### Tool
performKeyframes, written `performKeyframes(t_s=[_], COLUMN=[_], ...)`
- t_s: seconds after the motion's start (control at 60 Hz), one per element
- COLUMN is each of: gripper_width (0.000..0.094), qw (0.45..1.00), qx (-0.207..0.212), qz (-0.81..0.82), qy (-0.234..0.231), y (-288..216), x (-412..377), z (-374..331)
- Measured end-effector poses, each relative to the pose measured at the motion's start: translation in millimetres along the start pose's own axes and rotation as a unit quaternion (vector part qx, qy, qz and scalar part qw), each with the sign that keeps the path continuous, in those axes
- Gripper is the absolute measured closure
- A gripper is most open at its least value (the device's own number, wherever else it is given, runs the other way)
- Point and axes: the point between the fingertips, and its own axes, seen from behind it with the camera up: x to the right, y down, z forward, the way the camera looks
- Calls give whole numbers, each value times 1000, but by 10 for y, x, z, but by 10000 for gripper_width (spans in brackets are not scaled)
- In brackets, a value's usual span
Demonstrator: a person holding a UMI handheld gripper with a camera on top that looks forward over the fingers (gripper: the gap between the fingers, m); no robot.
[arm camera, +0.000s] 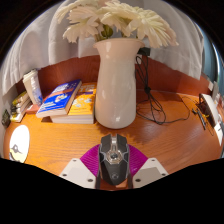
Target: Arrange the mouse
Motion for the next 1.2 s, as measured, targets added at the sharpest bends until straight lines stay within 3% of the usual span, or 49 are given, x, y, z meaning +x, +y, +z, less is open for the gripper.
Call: performKeyframes(t_s=[0.233, 0.533, 0.667, 0.767, 0.867, 1.067, 1.083, 1.167, 1.2], gripper_width=[590, 586, 580, 581, 584, 593, 633, 591, 640], qw=[999, 994, 991, 993, 996, 998, 998, 997, 998], qx=[-24, 107, 132, 115, 67, -28, -33, -57, -37], qz=[33, 32, 13, -12, -22, -35, -33, -25, -30], qy=[18, 15, -16, -36, -57, -49, -48, -47, -44], y=[-153, -1521, -1837, -1650, -1171, -75, -9, 281, 248], x=[-169, -1599, -2500, -3135, -3637, -3956, -3961, -3975, -3970], z=[-184, -1255, -1492, -1346, -1037, -491, -470, -406, -397])
